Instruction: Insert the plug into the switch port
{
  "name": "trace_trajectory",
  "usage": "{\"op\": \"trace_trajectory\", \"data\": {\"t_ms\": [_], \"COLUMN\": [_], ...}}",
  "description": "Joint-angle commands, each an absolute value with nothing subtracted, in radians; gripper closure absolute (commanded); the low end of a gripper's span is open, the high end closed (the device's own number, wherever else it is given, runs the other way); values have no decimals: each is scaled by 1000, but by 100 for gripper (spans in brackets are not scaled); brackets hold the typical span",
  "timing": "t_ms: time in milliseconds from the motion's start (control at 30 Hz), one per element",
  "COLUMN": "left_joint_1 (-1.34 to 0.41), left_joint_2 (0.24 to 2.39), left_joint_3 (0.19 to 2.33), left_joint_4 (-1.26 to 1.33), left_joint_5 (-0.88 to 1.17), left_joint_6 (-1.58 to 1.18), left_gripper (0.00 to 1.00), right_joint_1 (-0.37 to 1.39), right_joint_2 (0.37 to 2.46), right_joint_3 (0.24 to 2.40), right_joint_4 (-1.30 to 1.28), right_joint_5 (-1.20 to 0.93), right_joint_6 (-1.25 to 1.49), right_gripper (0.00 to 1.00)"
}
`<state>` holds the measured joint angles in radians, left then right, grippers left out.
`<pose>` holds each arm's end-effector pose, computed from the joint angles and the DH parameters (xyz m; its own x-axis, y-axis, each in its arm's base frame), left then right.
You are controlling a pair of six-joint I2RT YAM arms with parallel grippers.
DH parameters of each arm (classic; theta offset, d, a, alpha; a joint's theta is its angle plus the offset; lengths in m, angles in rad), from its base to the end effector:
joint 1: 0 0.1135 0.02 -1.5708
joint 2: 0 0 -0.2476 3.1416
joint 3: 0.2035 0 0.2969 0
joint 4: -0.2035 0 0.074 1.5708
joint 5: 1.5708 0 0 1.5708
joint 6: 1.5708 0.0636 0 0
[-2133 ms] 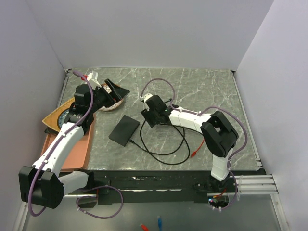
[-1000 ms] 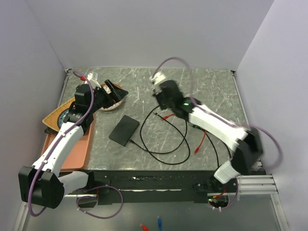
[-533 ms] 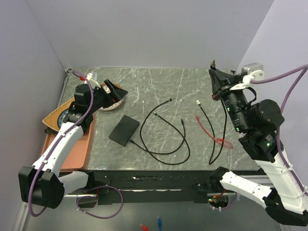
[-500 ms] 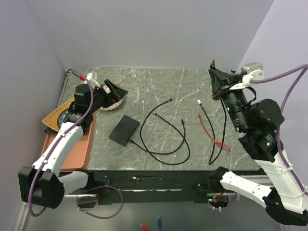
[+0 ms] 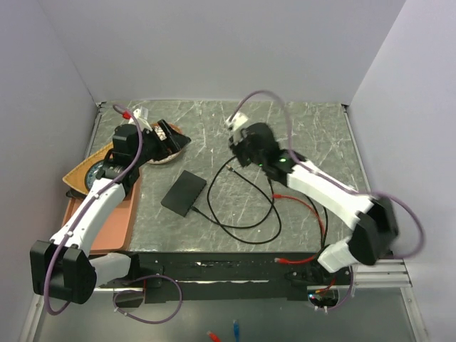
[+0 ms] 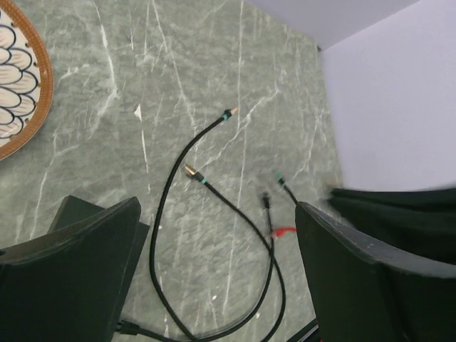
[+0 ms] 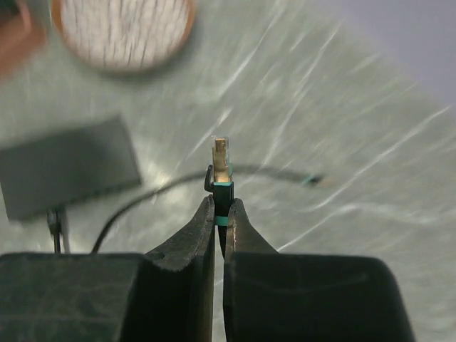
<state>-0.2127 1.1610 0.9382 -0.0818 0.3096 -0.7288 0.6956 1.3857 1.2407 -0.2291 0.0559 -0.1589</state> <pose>0.3347 -0.0921 0.2945 -0.5418 -0.5319 -0.6508 0.1667 0.6909 -0.7035 0.3084 0.2528 0.3240 -0.1821 -0.3578 -0.9159 -0.6367 0.7527 -0.1674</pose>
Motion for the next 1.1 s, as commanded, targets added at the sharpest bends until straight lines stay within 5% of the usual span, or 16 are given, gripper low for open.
{"op": "trace_trajectory", "data": {"t_ms": [0,133,567,1067], "left_joint_1": [-209,-209,-209,-219], "left_joint_2": [1166,1131,1132,1216], "left_joint_3": [861,639,505,479], "left_joint_4": [-30,197,486,614], "left_joint_5": [395,503,655,716], "left_joint_6": [-680,-745,-836,-884], "left_gripper": [4,4,1,29], "right_joint_1": [695,701,713,712], "right_joint_2": [1503,1600,1620,1618], "right_joint_3": [1184,1164,1135,1123], "right_joint_4": [-152,-115,-69,-57], "right_joint_5": [-49,-130,-258,-624], "right_joint_6": [-57,-31,-31,-64], "right_gripper": [100,100,100,100]}}
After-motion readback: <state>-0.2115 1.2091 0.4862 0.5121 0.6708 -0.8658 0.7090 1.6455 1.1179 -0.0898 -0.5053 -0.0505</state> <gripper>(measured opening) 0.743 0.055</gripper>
